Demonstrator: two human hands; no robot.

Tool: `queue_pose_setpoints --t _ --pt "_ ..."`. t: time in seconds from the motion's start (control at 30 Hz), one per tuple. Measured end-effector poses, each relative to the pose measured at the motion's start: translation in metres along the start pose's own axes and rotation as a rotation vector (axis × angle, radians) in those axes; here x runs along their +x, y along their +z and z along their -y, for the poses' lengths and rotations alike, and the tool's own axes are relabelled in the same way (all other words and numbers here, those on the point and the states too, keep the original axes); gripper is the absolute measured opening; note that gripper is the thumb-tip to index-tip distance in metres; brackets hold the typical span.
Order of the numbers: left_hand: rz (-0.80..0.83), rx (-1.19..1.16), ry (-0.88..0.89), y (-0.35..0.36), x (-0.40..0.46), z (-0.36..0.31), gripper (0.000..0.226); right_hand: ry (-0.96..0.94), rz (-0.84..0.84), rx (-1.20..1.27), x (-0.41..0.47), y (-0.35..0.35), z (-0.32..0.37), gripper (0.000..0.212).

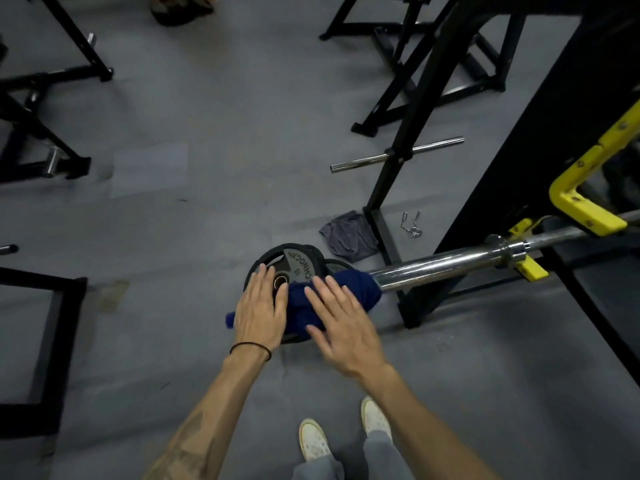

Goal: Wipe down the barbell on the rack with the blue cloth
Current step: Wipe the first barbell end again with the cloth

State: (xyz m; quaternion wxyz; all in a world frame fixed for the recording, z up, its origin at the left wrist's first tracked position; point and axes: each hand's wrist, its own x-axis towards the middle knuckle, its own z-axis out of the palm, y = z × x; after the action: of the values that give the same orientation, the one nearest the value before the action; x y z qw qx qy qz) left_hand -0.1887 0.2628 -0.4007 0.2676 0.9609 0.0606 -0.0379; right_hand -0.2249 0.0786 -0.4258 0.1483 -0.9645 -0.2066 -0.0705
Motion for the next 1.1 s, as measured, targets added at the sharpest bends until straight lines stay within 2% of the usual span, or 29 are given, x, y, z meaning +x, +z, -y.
queue_pose_setpoints --t 0.07,0.2,0.3,0.37,0.47,0.63,0.77,0.93,1.1 --pt "-0.008 0.008 0.015 -0.004 -0.003 0.001 0.069 -0.037 0.000 -0.051 -0.011 -0.013 -0.045 0.063" --pt "0.009 0.009 0.033 -0.003 -0.010 -0.001 0.067 0.133 -0.048 -0.072 -0.032 -0.042 -0.125 0.058" --pt "0.011 0.016 0.058 -0.002 -0.016 -0.003 0.067 0.428 -0.098 -0.081 -0.038 -0.063 -0.167 0.060" --pt "0.005 0.016 0.068 -0.002 -0.021 -0.003 0.072 0.585 -0.073 -0.086 -0.040 -0.077 -0.189 0.067" --pt "0.001 0.021 0.076 -0.001 -0.022 0.002 0.078 0.589 -0.021 -0.121 -0.043 -0.086 -0.200 0.075" --pt "0.005 0.039 0.076 0.006 -0.027 -0.001 0.077 0.735 -0.059 0.042 -0.017 -0.075 -0.160 0.079" --pt "0.015 0.077 0.093 0.007 -0.028 -0.007 0.079 0.604 -0.044 0.039 -0.003 -0.054 -0.110 0.080" --pt "0.021 0.119 0.121 0.004 -0.028 -0.011 0.076 0.419 0.033 0.003 0.002 -0.031 -0.046 0.067" --pt "0.010 0.123 0.126 -0.001 -0.029 -0.010 0.080 0.305 0.027 -0.042 0.007 -0.016 -0.005 0.071"
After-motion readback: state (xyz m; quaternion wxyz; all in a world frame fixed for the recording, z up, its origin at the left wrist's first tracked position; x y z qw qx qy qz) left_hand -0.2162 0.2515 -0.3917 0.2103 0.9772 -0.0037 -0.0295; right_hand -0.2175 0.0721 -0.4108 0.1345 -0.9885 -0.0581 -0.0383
